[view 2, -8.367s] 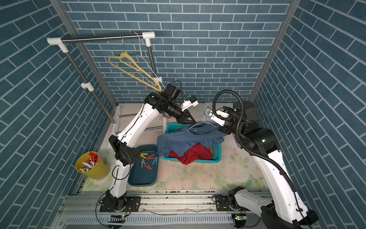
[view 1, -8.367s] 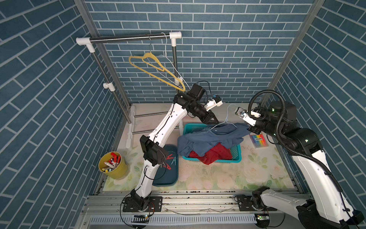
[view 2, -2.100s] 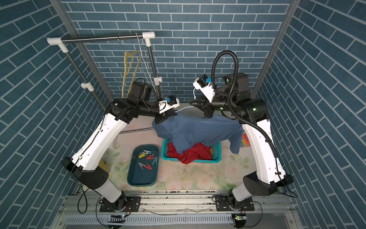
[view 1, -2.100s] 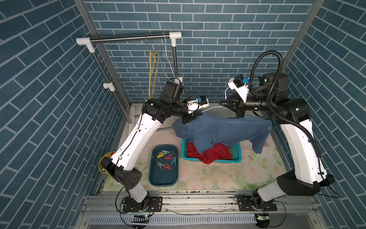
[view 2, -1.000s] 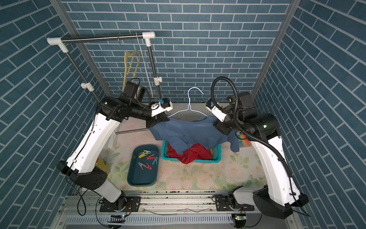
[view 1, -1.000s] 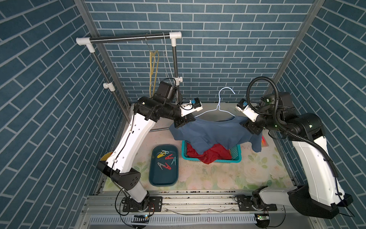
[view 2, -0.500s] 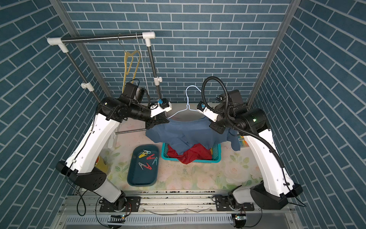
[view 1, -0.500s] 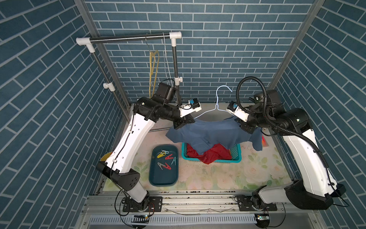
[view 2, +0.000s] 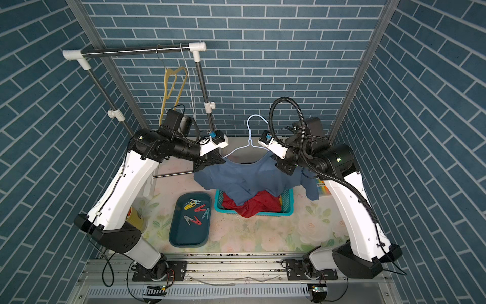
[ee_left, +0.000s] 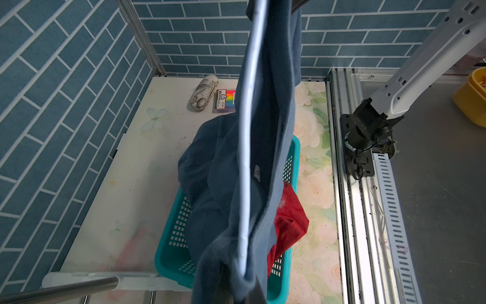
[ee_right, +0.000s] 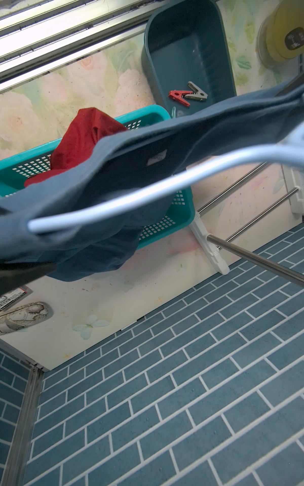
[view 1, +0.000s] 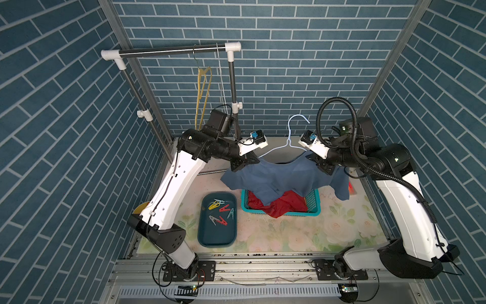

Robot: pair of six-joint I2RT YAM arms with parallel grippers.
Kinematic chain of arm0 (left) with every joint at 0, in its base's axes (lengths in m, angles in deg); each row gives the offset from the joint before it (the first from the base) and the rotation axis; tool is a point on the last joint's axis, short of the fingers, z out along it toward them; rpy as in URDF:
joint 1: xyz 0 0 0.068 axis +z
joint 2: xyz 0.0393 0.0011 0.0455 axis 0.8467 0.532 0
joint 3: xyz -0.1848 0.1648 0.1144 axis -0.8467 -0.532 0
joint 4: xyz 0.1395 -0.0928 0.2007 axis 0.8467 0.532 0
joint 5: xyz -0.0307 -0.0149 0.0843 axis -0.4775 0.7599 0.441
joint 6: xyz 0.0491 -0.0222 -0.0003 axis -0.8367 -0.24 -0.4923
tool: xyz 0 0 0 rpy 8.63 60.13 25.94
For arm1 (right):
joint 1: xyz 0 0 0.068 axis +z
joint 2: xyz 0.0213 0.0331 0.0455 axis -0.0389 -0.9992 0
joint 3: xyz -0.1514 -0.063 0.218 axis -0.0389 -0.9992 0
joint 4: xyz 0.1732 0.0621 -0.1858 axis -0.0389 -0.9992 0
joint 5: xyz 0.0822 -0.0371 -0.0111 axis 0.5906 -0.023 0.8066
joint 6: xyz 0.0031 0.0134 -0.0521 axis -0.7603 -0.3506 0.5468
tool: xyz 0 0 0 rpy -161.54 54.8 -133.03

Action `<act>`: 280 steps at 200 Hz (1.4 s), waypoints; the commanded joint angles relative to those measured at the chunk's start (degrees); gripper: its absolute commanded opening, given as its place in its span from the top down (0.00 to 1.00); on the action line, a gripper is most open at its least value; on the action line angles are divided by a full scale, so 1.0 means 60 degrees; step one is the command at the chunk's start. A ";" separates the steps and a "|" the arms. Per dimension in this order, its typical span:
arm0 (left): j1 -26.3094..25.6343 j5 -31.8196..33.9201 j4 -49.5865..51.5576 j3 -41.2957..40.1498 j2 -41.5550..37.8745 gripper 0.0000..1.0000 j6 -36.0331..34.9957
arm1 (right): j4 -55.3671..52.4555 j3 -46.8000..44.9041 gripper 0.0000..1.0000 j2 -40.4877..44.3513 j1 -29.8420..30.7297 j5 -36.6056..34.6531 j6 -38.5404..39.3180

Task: Remove the clothespins securing t-shirts to the hanger
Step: Remove the T-shirt from the hanger.

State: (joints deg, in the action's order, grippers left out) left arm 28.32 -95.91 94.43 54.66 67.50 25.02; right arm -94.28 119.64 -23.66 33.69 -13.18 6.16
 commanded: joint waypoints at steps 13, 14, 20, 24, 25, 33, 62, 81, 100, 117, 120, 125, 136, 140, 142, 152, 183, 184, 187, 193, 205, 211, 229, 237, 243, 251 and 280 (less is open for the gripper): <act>-0.0043 -0.0617 -0.0346 -0.0039 0.0082 1.00 0.0084 | 0.0442 0.0257 0.84 -0.0236 0.0074 0.0731 -0.0211; -0.0043 -0.0625 -0.0345 -0.0037 0.0083 1.00 0.0086 | 0.0439 0.0257 0.84 -0.0238 0.0081 0.0731 -0.0211; -0.0043 -0.0647 -0.0354 -0.0037 0.0093 1.00 0.0101 | 0.0435 0.0257 0.87 -0.0276 0.0074 0.0759 -0.0204; -0.0045 -0.0674 -0.0365 -0.0039 0.0098 1.00 0.0102 | 0.0415 0.0267 0.89 -0.0297 0.0074 0.0774 -0.0207; -0.0044 -0.0676 -0.0369 -0.0045 0.0106 1.00 0.0102 | 0.0418 0.0277 0.90 -0.0305 0.0074 0.0782 -0.0201; -0.0050 -0.0663 -0.0388 -0.0046 0.0112 1.00 0.0128 | 0.0420 0.0279 0.97 -0.0328 0.0075 0.0738 -0.0185; 0.0044 -0.0491 -0.0433 -0.0133 0.0033 0.95 0.0327 | 0.0696 0.0114 1.00 -0.0154 0.0074 -0.0327 0.0103; 0.0347 -0.1064 -0.0577 -0.0439 0.0031 0.74 0.0571 | 0.1433 -0.0555 1.00 0.0383 0.0074 -0.1418 0.0614; 0.0555 -0.1320 -0.0704 -0.0871 -0.0017 0.57 0.0644 | 0.2069 -0.1013 1.00 0.0864 0.0011 -0.2035 0.1034; 0.0603 -0.1139 -0.0828 -0.1287 -0.0182 0.56 0.0571 | 0.2150 -0.0970 1.00 0.1080 -0.0134 -0.2129 0.1173; 0.0624 -0.1108 -0.0858 -0.1368 -0.0229 0.56 0.0571 | 0.2138 -0.0950 1.00 0.1111 -0.0165 -0.2151 0.1181; 0.0655 -0.1102 -0.0916 -0.1487 -0.0300 0.56 0.0571 | 0.2128 -0.0936 1.00 0.1159 -0.0215 -0.2164 0.1209; 0.0767 -0.1109 -0.1097 -0.1857 -0.0494 0.57 0.0614 | 0.2080 -0.0929 1.00 0.1242 -0.0313 -0.2214 0.1269; 0.0802 -0.1124 -0.1184 -0.1976 -0.0555 0.58 0.0628 | 0.2058 -0.0919 1.00 0.1264 -0.0342 -0.2240 0.1270; 0.0831 -0.1129 -0.1202 -0.2055 -0.0596 0.59 0.0637 | 0.2042 -0.0924 1.00 0.1278 -0.0360 -0.2253 0.1270; 0.0940 -0.1146 -0.1397 -0.2379 -0.0784 0.60 0.0686 | 0.1996 -0.0916 1.00 0.1352 -0.0406 -0.2245 0.1281; 0.1183 -0.1069 -0.1632 -0.3053 -0.1226 0.63 0.0775 | 0.2038 -0.0988 1.00 0.1667 -0.0505 -0.1750 0.1211; 0.1178 -0.1056 -0.1640 -0.3053 -0.1245 0.63 0.0776 | 0.2035 -0.0988 1.00 0.1673 -0.0509 -0.1732 0.1211; 0.1190 -0.1016 -0.1653 -0.3090 -0.1280 0.63 0.0787 | 0.2032 -0.0989 1.00 0.1698 -0.0512 -0.1679 0.1219; 0.1209 -0.0929 -0.1674 -0.3137 -0.1355 0.63 0.0791 | 0.2006 -0.0989 1.00 0.1741 -0.0514 -0.1537 0.1216; 0.1243 -0.0676 -0.1855 -0.3257 -0.1583 0.58 0.0791 | 0.1913 -0.0980 1.00 0.1801 -0.0524 -0.1247 0.1190; 0.1238 -0.0529 -0.2048 -0.3337 -0.1747 0.54 0.0804 | 0.1815 -0.0963 1.00 0.1810 -0.0527 -0.1078 0.1168; 0.1253 0.0077 -0.2885 -0.3693 -0.2230 0.45 0.0835 | 0.1468 -0.0847 1.00 0.1778 -0.0530 -0.0453 0.1084; 0.1252 0.0315 -0.3264 -0.3868 -0.2419 0.41 0.0820 | 0.1343 -0.0814 1.00 0.1780 -0.0537 -0.0208 0.1031; 0.1270 0.0488 -0.3558 -0.3997 -0.2532 0.39 0.0793 | 0.1273 -0.0800 1.00 0.1794 -0.0549 -0.0041 0.0998; 0.1278 0.0627 -0.3877 -0.4126 -0.2657 0.36 0.0681 | 0.1179 -0.0802 1.00 0.1810 -0.0541 0.0112 0.0971; 0.1381 0.0472 -0.3820 -0.3917 -0.2464 0.35 0.0289 | 0.0965 -0.0722 1.00 0.1878 -0.0550 0.0462 0.0963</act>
State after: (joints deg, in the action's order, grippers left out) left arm 35.77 -93.81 74.21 30.55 51.64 28.87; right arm -87.61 113.37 -13.54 30.66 -15.17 12.67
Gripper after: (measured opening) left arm 0.647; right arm 0.061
